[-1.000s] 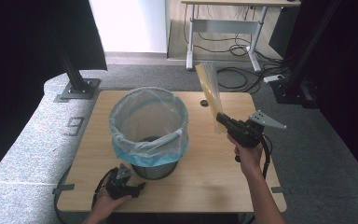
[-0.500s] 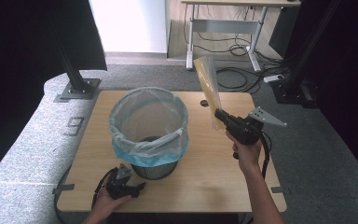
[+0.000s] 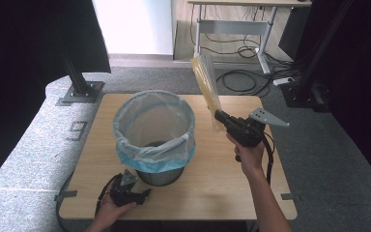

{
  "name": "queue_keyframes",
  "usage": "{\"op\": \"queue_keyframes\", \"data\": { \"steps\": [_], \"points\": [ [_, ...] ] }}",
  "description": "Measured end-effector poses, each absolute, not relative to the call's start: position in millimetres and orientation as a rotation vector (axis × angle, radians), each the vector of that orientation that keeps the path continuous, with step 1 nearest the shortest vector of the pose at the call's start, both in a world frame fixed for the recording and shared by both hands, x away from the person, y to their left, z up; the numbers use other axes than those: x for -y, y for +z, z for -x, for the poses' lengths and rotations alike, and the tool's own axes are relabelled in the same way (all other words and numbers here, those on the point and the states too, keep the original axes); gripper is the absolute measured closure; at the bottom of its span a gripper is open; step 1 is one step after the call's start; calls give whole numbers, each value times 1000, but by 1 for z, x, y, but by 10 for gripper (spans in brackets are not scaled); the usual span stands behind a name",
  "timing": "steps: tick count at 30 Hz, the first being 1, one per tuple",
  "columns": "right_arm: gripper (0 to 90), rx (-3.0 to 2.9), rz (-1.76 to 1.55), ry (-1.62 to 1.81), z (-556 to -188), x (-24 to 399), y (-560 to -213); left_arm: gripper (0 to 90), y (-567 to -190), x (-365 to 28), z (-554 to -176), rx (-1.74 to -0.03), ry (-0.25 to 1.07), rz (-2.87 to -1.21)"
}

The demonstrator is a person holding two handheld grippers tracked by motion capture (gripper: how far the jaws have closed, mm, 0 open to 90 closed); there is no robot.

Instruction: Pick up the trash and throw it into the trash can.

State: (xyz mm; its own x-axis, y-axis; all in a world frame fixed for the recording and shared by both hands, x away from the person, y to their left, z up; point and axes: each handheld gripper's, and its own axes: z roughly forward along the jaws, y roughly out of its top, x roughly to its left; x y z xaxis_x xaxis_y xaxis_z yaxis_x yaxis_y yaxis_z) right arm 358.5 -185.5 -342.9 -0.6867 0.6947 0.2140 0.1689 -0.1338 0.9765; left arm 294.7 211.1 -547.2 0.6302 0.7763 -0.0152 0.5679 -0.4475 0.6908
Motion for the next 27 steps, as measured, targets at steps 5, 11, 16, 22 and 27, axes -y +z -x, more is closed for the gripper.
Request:
{"op": "queue_keyframes", "data": {
  "steps": [5, 11, 16, 22, 27],
  "points": [
    [880, -1765, -960, 1882, -361, 180, -339, 163, -547, -211, -295, -1046, 400, -2179],
    [880, -1766, -949, 1889, -363, 173, -333, 163, -547, -211, -295, -1046, 400, -2179],
    [879, -1776, -946, 1884, -365, 169, -330, 163, -547, -211, -295, -1046, 400, -2179],
    [879, -1793, -941, 1877, -366, 164, -328, 163, -547, -211, -295, -1046, 400, -2179],
    [880, -1826, -932, 1852, -369, 153, -328, 163, -547, -211, -295, -1046, 400, -2179]
  ]
}}
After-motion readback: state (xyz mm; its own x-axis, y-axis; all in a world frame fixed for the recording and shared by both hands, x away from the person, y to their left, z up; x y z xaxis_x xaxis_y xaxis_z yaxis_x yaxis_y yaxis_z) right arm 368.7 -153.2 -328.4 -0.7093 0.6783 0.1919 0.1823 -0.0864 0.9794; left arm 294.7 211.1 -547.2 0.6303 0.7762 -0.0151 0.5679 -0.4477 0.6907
